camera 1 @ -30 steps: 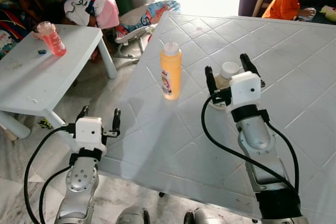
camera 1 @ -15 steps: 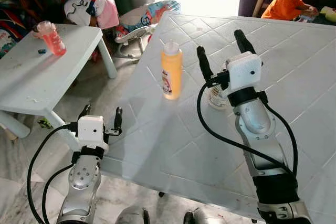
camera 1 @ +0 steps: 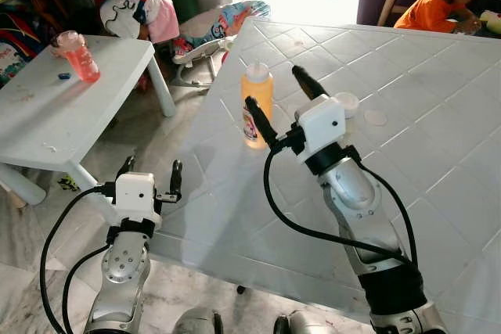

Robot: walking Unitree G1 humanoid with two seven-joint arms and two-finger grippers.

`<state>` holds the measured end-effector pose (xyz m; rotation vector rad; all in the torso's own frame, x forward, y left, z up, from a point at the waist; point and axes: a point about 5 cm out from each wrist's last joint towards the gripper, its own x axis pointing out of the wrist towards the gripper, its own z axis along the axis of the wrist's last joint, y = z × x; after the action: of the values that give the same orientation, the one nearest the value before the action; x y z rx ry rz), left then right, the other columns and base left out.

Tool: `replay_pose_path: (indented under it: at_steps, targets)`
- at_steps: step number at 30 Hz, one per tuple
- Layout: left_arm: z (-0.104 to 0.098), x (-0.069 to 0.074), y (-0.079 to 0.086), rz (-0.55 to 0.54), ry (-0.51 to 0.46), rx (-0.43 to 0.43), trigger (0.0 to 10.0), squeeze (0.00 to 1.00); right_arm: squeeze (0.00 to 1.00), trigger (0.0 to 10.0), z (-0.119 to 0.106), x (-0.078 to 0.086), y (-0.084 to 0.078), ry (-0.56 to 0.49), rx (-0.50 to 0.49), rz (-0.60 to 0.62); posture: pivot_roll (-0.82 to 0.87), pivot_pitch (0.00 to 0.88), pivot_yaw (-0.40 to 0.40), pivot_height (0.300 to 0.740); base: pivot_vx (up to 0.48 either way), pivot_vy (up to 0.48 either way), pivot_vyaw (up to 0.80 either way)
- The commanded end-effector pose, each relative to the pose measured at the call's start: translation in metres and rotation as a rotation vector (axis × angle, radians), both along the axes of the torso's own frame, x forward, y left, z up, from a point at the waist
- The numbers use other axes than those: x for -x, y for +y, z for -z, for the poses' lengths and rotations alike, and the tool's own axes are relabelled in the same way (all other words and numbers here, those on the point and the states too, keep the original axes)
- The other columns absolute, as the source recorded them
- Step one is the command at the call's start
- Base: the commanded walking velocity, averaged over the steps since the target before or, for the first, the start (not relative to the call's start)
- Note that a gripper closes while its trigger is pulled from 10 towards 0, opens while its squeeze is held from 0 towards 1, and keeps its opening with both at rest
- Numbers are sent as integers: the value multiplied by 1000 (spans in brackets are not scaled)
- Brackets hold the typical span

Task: Restocking fridge

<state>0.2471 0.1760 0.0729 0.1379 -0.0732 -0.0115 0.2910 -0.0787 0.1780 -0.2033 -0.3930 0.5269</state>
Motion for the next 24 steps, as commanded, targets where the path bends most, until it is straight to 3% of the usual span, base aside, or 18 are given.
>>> replay_pose_path:
  at_steps: [1,6,8,9,11,14,15,24]
  targets:
    - [-3,0,3,1,-5,-22,10000,0,1000,10000,4,-4,0,19,-22,18,32,64,51,740,0,0,0]
    - [-4,2,4,4,-2,-29,10000,0,1000,10000,6,-13,-2,19,-12,53,46,74,52,740,0,0,0]
    - [-4,3,4,3,-1,-31,10000,0,953,10000,6,-14,-2,27,-17,55,53,81,53,740,0,0,0]
    - [-4,5,6,-2,3,-34,10000,0,443,10000,6,-19,-1,52,-52,61,67,96,52,740,0,0,0]
    - [-4,6,7,-5,5,-38,10000,0,412,10000,4,-22,1,57,-65,57,75,103,51,740,0,0,0]
    - [-6,9,9,-8,6,-44,10000,0,165,10000,2,-28,9,68,-74,28,90,115,51,740,0,0,0]
    - [-6,10,10,-9,7,-47,10000,0,27,10000,2,-30,11,78,-80,16,100,124,51,740,0,0,0]
    - [-8,19,17,-24,18,-71,10000,0,0,10000,-1,-42,22,80,-70,-20,148,149,46,740,0,0,0]
